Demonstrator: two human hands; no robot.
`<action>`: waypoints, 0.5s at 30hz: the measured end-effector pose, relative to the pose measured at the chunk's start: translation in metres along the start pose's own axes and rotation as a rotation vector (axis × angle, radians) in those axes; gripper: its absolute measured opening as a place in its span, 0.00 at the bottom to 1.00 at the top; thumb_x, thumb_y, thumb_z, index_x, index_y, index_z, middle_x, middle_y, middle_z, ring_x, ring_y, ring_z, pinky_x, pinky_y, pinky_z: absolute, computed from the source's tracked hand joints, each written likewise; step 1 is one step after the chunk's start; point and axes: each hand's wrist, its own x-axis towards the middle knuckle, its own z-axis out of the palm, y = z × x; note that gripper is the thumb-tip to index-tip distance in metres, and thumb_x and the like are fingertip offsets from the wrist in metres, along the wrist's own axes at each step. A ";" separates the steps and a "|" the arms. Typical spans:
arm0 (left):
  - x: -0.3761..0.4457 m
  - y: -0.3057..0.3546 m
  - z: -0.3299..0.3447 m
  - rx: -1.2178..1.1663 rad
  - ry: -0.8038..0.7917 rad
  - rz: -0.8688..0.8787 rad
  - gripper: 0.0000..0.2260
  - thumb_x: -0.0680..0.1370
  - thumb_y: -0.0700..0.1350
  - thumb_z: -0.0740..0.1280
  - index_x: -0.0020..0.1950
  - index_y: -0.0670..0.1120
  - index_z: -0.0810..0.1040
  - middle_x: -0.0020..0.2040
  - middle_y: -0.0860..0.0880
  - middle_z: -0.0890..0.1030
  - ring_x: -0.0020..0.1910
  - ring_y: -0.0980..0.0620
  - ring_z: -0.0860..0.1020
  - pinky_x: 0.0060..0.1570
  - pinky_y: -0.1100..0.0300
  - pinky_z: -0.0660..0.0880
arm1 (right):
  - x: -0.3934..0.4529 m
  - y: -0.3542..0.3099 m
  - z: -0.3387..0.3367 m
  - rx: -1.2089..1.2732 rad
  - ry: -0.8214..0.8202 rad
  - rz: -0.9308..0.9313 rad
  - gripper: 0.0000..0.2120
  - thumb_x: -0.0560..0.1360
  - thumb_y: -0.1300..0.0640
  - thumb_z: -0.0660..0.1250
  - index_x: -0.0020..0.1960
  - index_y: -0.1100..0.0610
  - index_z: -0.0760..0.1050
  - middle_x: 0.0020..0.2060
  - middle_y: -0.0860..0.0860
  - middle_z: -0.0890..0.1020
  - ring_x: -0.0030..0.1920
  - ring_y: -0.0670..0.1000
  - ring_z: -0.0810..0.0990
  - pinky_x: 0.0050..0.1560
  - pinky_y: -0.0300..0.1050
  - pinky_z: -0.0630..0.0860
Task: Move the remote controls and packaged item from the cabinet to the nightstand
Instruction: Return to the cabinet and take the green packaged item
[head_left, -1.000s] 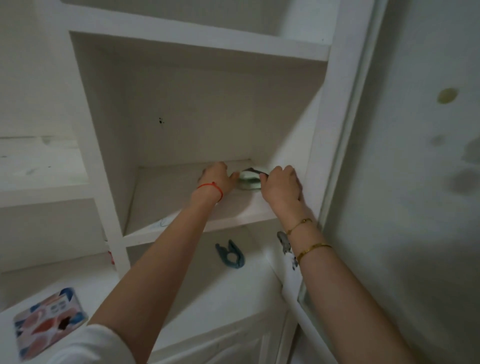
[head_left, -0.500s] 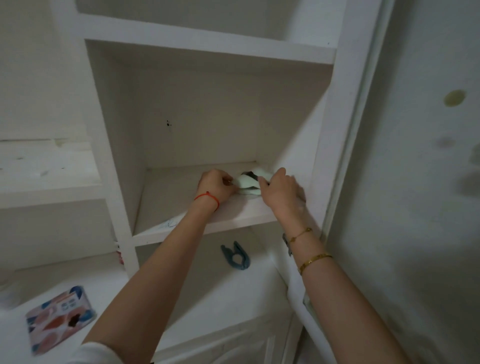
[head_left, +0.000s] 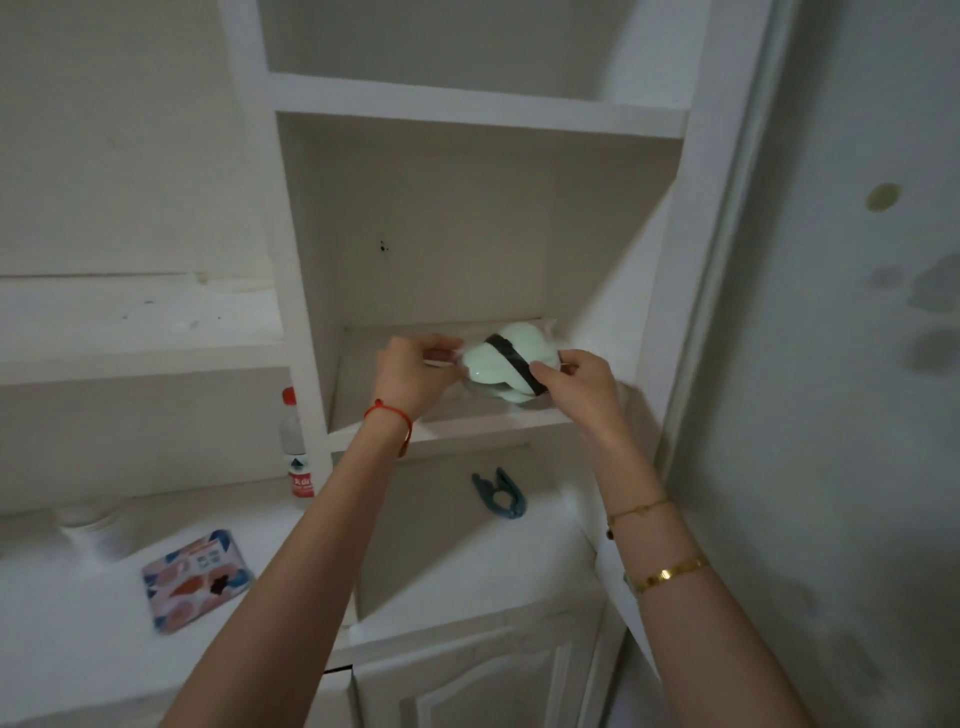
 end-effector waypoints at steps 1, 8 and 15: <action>-0.010 0.002 -0.006 -0.037 0.001 0.000 0.15 0.70 0.38 0.75 0.55 0.46 0.83 0.49 0.48 0.85 0.48 0.53 0.83 0.58 0.62 0.76 | -0.008 0.000 -0.001 0.049 -0.014 0.017 0.06 0.74 0.59 0.69 0.51 0.58 0.79 0.47 0.54 0.83 0.47 0.52 0.82 0.51 0.47 0.80; -0.090 0.007 -0.038 -0.117 0.039 -0.019 0.15 0.70 0.37 0.75 0.56 0.47 0.83 0.47 0.49 0.84 0.42 0.57 0.83 0.48 0.71 0.78 | -0.078 0.015 0.001 0.291 -0.137 0.103 0.14 0.75 0.59 0.70 0.59 0.58 0.75 0.49 0.53 0.83 0.47 0.49 0.82 0.44 0.41 0.78; -0.181 -0.009 -0.053 -0.109 0.058 -0.096 0.17 0.71 0.36 0.75 0.58 0.45 0.82 0.49 0.48 0.85 0.46 0.54 0.84 0.55 0.59 0.80 | -0.145 0.051 0.011 0.528 -0.231 0.262 0.17 0.73 0.65 0.71 0.61 0.65 0.74 0.55 0.61 0.82 0.54 0.58 0.83 0.55 0.54 0.81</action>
